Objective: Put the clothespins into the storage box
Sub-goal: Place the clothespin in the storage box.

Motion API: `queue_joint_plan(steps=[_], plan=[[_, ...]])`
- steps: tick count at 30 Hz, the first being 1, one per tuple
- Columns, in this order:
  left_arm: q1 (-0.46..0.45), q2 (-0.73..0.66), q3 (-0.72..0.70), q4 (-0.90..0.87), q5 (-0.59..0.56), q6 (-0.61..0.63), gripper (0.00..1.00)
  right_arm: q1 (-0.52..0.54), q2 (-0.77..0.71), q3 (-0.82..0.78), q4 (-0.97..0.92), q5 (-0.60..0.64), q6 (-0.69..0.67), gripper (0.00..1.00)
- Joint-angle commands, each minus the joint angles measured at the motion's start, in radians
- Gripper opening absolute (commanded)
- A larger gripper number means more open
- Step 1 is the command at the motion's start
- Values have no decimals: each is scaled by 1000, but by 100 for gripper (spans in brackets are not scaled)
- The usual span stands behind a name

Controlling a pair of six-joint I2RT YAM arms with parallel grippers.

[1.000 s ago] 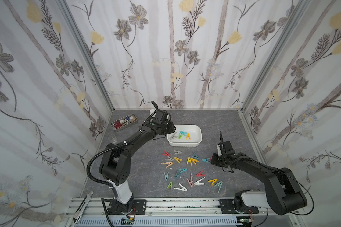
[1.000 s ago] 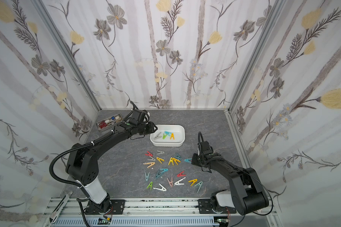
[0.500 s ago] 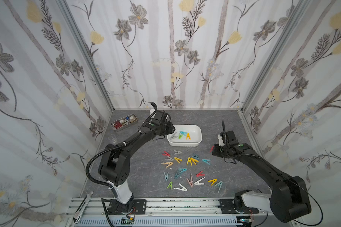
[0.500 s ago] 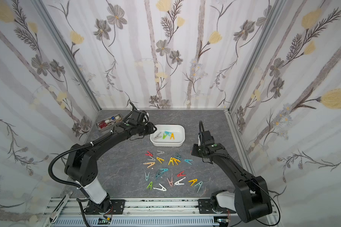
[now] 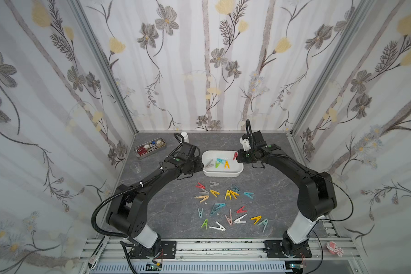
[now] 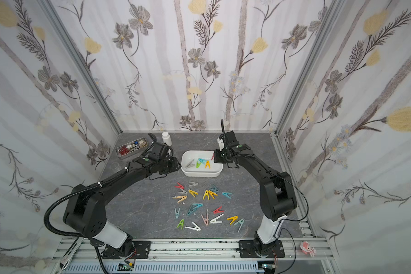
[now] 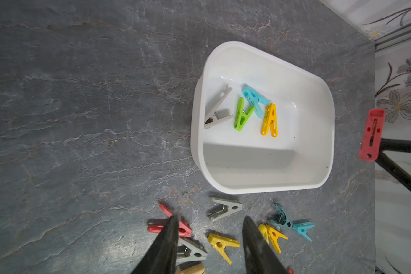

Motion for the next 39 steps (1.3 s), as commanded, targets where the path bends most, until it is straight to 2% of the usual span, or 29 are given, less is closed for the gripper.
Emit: queue_joint_plan(steps=[1, 7, 14, 18, 21, 23, 39], plan=[[2, -31, -27, -42, -39, -6, 45, 23, 89, 73, 19, -28, -37, 6], [4, -60, -92, -44, -39, -16, 45, 41, 234, 156, 41, -34, -26, 7], [9, -94, -138, -34, -47, -27, 46, 45, 299, 181, 46, -24, -21, 8], [14, -110, -160, -31, -39, -30, 48, 50, 307, 185, 48, -23, -15, 16], [16, -117, -169, -27, -38, -32, 50, 50, 300, 197, 38, -10, -15, 25], [16, -121, -174, -22, -38, -35, 51, 51, 287, 208, 29, 0, -15, 27], [16, -118, -192, -2, -16, -42, 50, 96, 150, 213, -11, 39, -32, 27]])
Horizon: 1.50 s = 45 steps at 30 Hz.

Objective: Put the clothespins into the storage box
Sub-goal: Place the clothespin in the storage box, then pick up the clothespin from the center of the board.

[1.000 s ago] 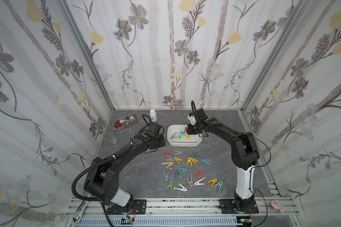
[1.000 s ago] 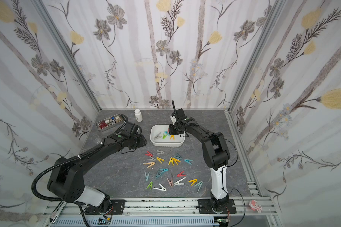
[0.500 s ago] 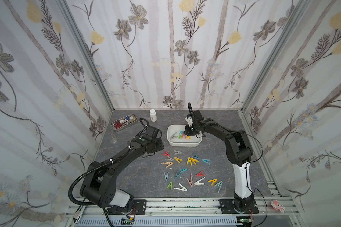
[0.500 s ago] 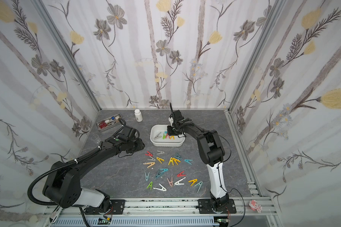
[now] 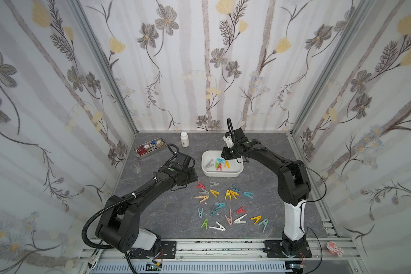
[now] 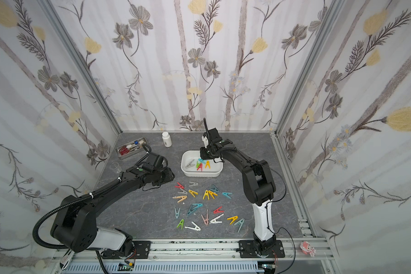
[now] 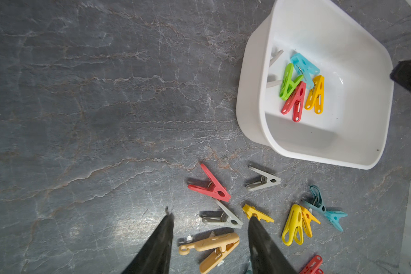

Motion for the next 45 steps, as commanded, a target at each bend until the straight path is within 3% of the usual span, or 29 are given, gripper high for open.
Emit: queue_joint_plan(steps=[1, 10, 28, 45], plan=[[0, 1, -6, 10, 8, -4, 50, 13, -29, 8, -2, 16, -13, 28], [-18, 48, -29, -14, 21, 77, 45, 53, -123, -80, 31, 24, -8, 27], [-20, 228, 14, 80, 86, -134, 44, 59, -226, -269, 122, 15, -7, 27], [12, 307, 41, 73, 111, -208, 36, 19, -249, -355, 190, -53, -27, 27]])
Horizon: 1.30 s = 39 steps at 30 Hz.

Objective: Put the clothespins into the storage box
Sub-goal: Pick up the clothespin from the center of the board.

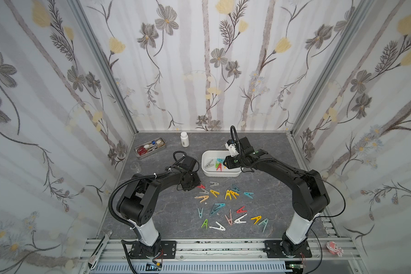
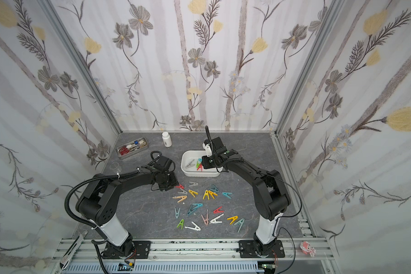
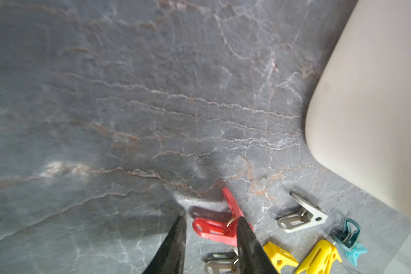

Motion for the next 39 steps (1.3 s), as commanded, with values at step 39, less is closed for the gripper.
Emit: queue_joint_plan(steps=[39], plan=[[-22, 70, 71, -159, 25, -9, 10, -107, -129, -253, 191, -135, -10, 27]])
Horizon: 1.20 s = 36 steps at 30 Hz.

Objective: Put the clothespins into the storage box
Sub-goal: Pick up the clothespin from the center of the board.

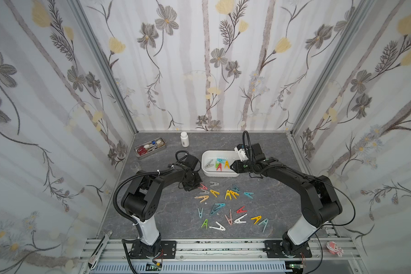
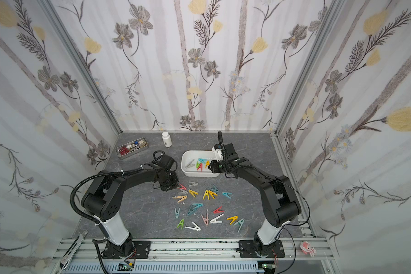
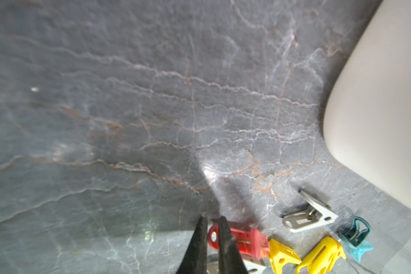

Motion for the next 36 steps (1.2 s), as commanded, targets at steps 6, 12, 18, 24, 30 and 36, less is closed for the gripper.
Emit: queue_joint_plan(steps=[6, 12, 18, 24, 30, 36], plan=[[0, 13, 23, -66, -27, -2, 6, -9, -22, -24, 36, -26, -14, 27], [22, -10, 33, -73, -39, 5, 0, -9, -19, -22, 37, -35, -10, 27], [60, -84, 24, -33, -14, 19, 0, -9, -21, -9, 31, -35, -4, 27], [82, -141, 29, -13, 42, 55, 0, -8, -15, 13, 16, -37, 3, 26], [88, -177, 79, 40, 140, 63, 0, -8, -35, 26, -11, -7, 3, 26], [55, -116, 205, 146, 214, 35, 0, 2, -59, 28, -32, 19, 7, 26]])
